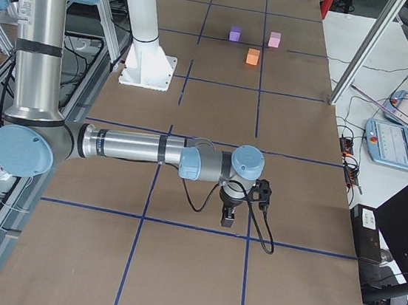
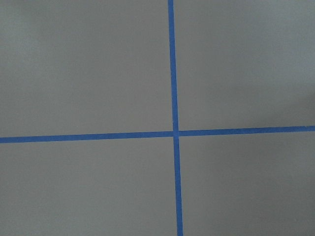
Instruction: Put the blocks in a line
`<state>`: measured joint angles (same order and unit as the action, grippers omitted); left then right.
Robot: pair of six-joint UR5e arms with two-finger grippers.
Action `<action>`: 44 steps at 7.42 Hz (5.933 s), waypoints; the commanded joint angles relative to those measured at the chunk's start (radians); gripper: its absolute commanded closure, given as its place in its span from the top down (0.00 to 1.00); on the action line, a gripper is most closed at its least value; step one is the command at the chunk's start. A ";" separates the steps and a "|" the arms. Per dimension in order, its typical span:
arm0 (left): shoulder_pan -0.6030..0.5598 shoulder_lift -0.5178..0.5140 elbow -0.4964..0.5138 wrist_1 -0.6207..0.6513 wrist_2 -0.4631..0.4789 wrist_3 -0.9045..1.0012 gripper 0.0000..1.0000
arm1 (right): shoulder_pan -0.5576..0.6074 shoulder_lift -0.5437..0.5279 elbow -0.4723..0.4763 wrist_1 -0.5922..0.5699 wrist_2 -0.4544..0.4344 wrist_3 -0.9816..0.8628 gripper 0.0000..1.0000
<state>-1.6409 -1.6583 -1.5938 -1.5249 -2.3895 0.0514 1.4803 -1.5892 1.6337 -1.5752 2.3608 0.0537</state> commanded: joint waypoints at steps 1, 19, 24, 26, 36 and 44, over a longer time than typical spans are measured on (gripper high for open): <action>0.000 0.012 -0.012 -0.004 0.001 0.007 1.00 | 0.000 0.000 0.000 0.001 0.000 0.000 1.00; 0.860 -0.477 -0.005 -0.170 0.288 -0.812 1.00 | 0.000 0.000 0.000 0.000 0.000 0.000 1.00; 0.894 -0.480 0.074 -0.274 0.289 -0.924 0.99 | 0.000 0.000 0.000 0.000 0.000 0.000 1.00; 0.909 -0.485 0.110 -0.288 0.317 -0.927 0.99 | 0.000 0.000 0.000 0.000 0.000 0.000 1.00; 0.864 -0.491 0.087 -0.335 0.316 -0.940 0.20 | 0.000 0.000 0.000 0.001 0.000 0.000 1.00; 0.642 -0.190 -0.130 -0.152 0.161 -0.751 0.25 | 0.000 0.000 0.000 0.001 0.000 0.000 1.00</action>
<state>-0.9946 -1.8677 -1.7310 -1.6731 -2.2165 -0.7164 1.4803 -1.5892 1.6337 -1.5740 2.3608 0.0537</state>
